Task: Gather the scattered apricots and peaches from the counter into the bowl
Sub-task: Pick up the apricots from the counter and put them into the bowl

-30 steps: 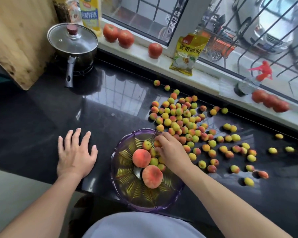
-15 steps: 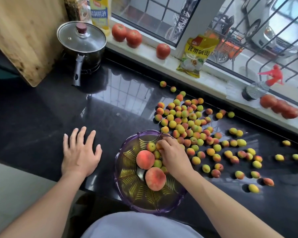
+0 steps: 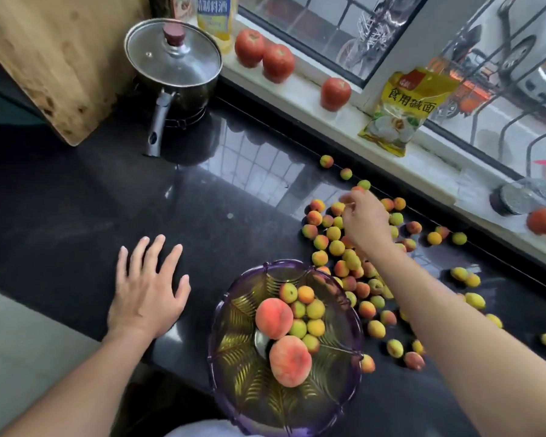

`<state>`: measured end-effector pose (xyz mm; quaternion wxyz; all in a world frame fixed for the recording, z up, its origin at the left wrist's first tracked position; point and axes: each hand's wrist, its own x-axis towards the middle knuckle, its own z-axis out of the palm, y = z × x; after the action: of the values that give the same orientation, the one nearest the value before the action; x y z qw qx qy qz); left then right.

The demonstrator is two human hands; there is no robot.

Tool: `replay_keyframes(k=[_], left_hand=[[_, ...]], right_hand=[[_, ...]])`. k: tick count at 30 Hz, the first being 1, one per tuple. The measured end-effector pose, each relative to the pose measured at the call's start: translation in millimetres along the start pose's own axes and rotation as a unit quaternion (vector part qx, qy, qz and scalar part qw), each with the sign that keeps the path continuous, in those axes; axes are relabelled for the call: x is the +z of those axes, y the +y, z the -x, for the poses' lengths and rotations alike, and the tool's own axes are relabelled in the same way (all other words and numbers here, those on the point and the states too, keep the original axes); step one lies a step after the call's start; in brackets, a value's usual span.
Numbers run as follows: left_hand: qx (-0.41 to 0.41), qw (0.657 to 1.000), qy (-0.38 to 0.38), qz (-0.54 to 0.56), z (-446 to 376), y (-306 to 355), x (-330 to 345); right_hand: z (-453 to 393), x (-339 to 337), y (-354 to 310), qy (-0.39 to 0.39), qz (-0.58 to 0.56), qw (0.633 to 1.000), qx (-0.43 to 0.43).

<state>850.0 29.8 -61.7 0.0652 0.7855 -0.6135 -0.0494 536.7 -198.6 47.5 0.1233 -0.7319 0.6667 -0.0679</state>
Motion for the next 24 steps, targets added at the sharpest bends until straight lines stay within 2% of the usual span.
replay_keyframes(k=[3,7,11,14,19,24], left_hand=[[0.001,1.000,0.006,-0.003,-2.1,-0.6,2.2],[0.003,1.000,0.011,-0.007,-3.6,-1.0,3.6],[0.002,1.000,0.009,-0.010,-3.7,-1.9,4.5],[0.002,1.000,0.010,-0.007,-3.7,-1.9,4.8],[0.003,1.000,0.012,-0.004,-2.6,-1.3,5.8],[-0.007,1.000,-0.011,0.002,1.2,1.3,0.5]], right_hand=[[-65.0,24.7,-23.2,-0.029,0.022,0.998,-0.048],[-114.9,50.4,-40.2,-0.062,0.126,0.989,-0.037],[-119.5,60.2,-43.3,-0.004,0.159,0.986,-0.041],[-116.4,60.5,-37.2,0.024,0.104,0.993,-0.056],[-96.3,37.9,-35.7,-0.001,-0.015,0.999,-0.043],[-6.2,-15.0,-27.7,0.034,-0.230,0.972,-0.012]])
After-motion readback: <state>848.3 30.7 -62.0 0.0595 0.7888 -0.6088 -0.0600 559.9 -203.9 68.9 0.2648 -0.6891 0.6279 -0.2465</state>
